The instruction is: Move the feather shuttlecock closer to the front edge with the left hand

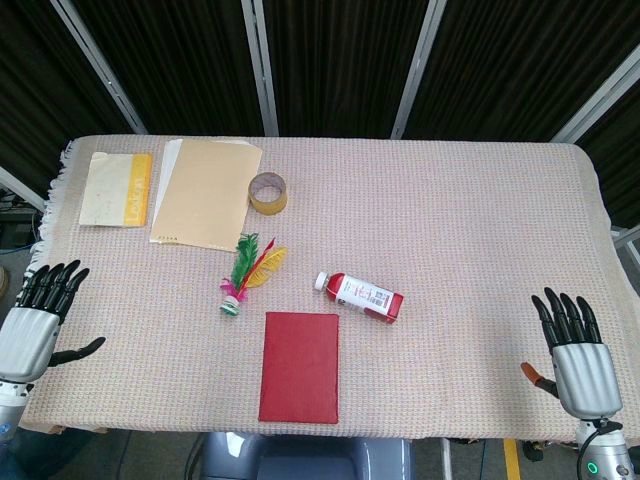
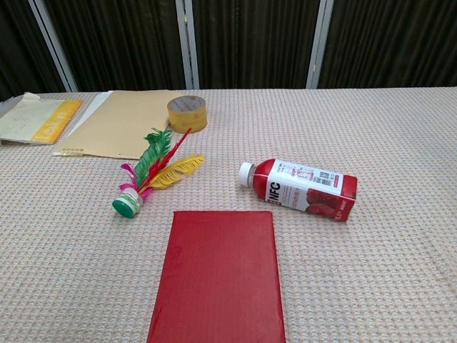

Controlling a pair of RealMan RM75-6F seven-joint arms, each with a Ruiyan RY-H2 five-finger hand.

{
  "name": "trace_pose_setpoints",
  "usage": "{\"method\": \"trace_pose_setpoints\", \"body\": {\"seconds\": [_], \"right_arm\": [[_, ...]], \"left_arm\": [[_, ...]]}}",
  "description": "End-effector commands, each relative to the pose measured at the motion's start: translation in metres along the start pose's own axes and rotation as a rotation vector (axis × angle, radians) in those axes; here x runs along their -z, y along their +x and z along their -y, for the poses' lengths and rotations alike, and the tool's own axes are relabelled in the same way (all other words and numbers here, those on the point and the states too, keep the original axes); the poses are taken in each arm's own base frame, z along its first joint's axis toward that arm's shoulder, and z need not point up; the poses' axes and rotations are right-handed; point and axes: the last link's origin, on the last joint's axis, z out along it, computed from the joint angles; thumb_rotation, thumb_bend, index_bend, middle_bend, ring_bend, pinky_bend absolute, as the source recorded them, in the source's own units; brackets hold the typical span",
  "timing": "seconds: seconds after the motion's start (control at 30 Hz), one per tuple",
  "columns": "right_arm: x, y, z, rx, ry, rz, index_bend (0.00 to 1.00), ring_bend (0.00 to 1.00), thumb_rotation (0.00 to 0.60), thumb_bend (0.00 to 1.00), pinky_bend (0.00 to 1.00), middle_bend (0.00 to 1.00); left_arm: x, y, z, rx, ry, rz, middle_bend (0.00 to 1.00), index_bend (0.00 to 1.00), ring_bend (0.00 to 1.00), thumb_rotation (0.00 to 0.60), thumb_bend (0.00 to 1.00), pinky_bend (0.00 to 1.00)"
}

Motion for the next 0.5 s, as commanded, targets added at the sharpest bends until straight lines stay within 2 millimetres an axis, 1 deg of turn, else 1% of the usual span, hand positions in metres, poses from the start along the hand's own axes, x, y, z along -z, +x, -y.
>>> {"method": "trace_pose_setpoints", "body": {"seconds": [0.03,0.13,0.23,0.3,0.37,0.5], "right_arm": [[-0.001,0.001,-0.001,-0.004,-0.013,0.0,0.0,0.0,0.6,0.0,0.0,0.0],[-0.002,0.0,-0.001,-0.006,-0.011,0.003,0.0,0.0,0.6,0.0,0.0,0.0],[-0.002,0.0,-0.003,-0.011,-0.011,0.01,0.0,0.0,0.6,0.0,0.0,0.0],[-0.002,0.002,-0.003,-0.019,-0.01,0.0,0.0,0.0,0.6,0.0,0.0,0.0],[0.0,0.003,-0.002,-0.025,-0.005,-0.002,0.0,0.0,0.6,0.0,0.0,0.0],[0.0,0.002,0.002,-0.043,0.021,0.01,0.0,0.0,0.6,0.0,0.0,0.0]], "left_arm": [[-0.002,-0.006,-0.001,-0.019,0.008,0.016,0.0,0.0,0.0,0.523,0.13,0.0],[-0.003,-0.011,-0.002,-0.012,0.012,0.03,0.0,0.0,0.0,0.523,0.13,0.0],[-0.003,-0.02,-0.005,0.043,0.017,0.083,0.0,0.0,0.0,0.52,0.13,0.0],[-0.005,-0.024,-0.006,0.084,0.034,0.101,0.0,0.03,0.0,0.521,0.13,0.0],[-0.008,-0.028,-0.006,0.114,0.043,0.097,0.0,0.07,0.0,0.522,0.15,0.0],[-0.021,-0.039,0.007,0.129,0.137,0.022,0.0,0.12,0.0,0.521,0.17,0.0]]}}
